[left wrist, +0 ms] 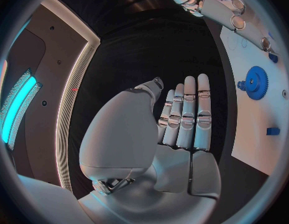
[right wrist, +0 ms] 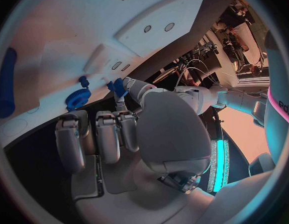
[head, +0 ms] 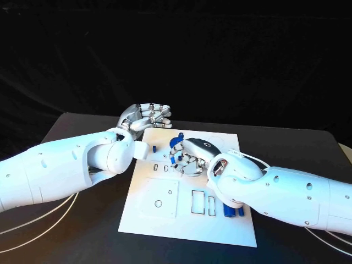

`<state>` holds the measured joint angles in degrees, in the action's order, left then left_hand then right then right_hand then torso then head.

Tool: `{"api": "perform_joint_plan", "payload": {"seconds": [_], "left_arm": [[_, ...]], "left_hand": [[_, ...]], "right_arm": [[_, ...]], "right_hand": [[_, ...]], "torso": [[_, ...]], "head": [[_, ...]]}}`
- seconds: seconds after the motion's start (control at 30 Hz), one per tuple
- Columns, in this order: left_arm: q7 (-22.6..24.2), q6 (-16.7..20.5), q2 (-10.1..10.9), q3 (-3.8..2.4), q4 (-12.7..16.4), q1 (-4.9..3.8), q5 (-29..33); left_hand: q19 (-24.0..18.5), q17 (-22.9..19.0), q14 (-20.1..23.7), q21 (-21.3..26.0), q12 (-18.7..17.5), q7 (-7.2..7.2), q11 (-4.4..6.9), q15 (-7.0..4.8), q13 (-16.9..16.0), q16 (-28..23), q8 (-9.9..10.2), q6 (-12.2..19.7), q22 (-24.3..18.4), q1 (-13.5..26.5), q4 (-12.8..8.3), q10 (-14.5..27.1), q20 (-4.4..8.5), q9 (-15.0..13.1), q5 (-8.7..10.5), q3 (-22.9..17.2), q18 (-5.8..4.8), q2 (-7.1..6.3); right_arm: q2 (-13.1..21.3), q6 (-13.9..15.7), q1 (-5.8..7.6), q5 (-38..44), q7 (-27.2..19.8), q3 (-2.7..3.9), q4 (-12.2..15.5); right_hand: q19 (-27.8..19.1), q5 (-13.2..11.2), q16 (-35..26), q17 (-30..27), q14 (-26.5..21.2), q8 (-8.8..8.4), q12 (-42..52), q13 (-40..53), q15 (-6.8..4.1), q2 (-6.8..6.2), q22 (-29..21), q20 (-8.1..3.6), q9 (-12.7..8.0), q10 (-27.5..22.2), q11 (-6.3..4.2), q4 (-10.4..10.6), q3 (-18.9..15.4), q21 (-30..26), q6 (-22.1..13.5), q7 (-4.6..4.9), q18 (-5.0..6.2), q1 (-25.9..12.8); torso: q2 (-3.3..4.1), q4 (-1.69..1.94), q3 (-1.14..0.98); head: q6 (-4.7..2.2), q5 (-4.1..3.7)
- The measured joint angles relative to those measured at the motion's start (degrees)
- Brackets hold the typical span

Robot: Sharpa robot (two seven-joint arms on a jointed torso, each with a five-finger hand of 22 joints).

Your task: Assemble the parts on the task board

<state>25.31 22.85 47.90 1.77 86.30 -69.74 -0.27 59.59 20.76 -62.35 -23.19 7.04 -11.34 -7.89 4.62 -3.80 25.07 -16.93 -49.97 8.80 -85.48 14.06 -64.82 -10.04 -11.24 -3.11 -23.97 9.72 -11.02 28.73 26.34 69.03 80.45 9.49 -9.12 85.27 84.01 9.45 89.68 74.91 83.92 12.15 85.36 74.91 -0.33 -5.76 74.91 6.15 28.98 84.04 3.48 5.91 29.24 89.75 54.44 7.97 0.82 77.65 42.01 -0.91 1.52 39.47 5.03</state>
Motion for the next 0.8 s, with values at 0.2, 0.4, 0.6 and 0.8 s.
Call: {"api": "perform_joint_plan", "payload": {"seconds": [0.2, 0.4, 0.6, 0.8], "left_arm": [[0.0, 0.0, 0.0, 0.00, 0.0, 0.00, 0.1], [0.0, 0.0, 0.1, 0.00, 0.1, 0.00, 0.2], [0.0, 0.0, 0.1, 0.00, 0.3, 0.00, 0.2], [0.0, 0.0, 0.2, 0.00, 0.3, -0.01, 0.2]], "left_hand": [[0.0, 0.0, 0.0, 0.0, 0.0, 0.00, 0.00, 0.00, 0.0, 0.0, 0.0, 0.0, 0.0, 0.0, 0.0, 0.0, 0.00, 0.0, 0.00, 0.0, -0.01, 0.00], [0.0, 0.0, 0.4, 0.0, 0.0, 0.00, 0.00, 0.00, 0.0, 0.0, 0.0, 0.0, 0.0, 0.0, 0.0, 0.0, 0.00, 0.0, 0.00, 0.0, 0.00, 0.00], [0.0, 0.0, 0.4, 0.0, 0.0, 0.00, 0.00, 0.00, 0.0, 0.0, 0.0, 0.0, 0.0, 0.0, 0.0, 0.0, 0.00, 0.0, 0.00, 0.0, -0.01, 0.00], [0.0, 0.0, 0.4, 0.0, 0.0, 0.00, 0.00, 0.00, 0.0, 0.0, 0.0, 0.0, 0.0, 0.0, 0.0, 0.0, 0.00, 0.0, 0.00, 0.0, -0.01, 0.00]], "right_arm": [[-1.3, -0.8, -0.84, 1.5, 1.1, -0.27, -1.1], [-2.0, -1.7, -1.38, 2.5, 1.9, -0.45, -2.2], [-2.4, -2.4, -1.61, 3.1, 2.2, -0.53, -3.0], [-2.8, -2.5, -1.77, 3.5, 2.3, -0.47, -3.3]], "right_hand": [[0.0, 0.0, 0.0, 0.0, 0.0, 0.00, 0.0, 0.0, 0.00, -0.23, 0.0, 0.00, 0.0, 0.0, 0.00, 0.0, 0.0, 0.0, 0.0, -0.01, 0.00, -0.2], [0.0, 0.0, 0.0, 0.0, 0.0, 0.01, 0.0, 0.0, 0.00, -0.30, 0.0, -0.03, 0.0, 0.0, 0.00, 0.0, 0.0, 0.0, 0.0, -0.01, 0.00, -0.3], [-0.2, 0.0, 0.0, 0.0, 0.0, 0.02, 0.0, 0.0, 0.00, -0.35, 0.0, -0.21, 0.0, 0.0, 0.00, 0.0, 0.0, 0.0, -0.1, -0.11, 0.00, -0.3], [-0.2, 0.0, 0.0, 0.0, 0.0, 0.02, 0.0, 0.0, 0.00, -0.53, 0.0, -0.21, 0.0, 0.0, 0.00, 0.0, 0.0, 0.0, -0.2, -0.18, 0.00, -0.5]], "torso": [[0.04, -0.03, -0.07], [0.08, -0.03, -0.13], [0.12, -0.09, -0.16], [0.14, -0.08, -0.20]], "head": [[0.22, 0.26], [0.40, 0.41], [0.52, 0.49], [0.69, 0.60]]}}
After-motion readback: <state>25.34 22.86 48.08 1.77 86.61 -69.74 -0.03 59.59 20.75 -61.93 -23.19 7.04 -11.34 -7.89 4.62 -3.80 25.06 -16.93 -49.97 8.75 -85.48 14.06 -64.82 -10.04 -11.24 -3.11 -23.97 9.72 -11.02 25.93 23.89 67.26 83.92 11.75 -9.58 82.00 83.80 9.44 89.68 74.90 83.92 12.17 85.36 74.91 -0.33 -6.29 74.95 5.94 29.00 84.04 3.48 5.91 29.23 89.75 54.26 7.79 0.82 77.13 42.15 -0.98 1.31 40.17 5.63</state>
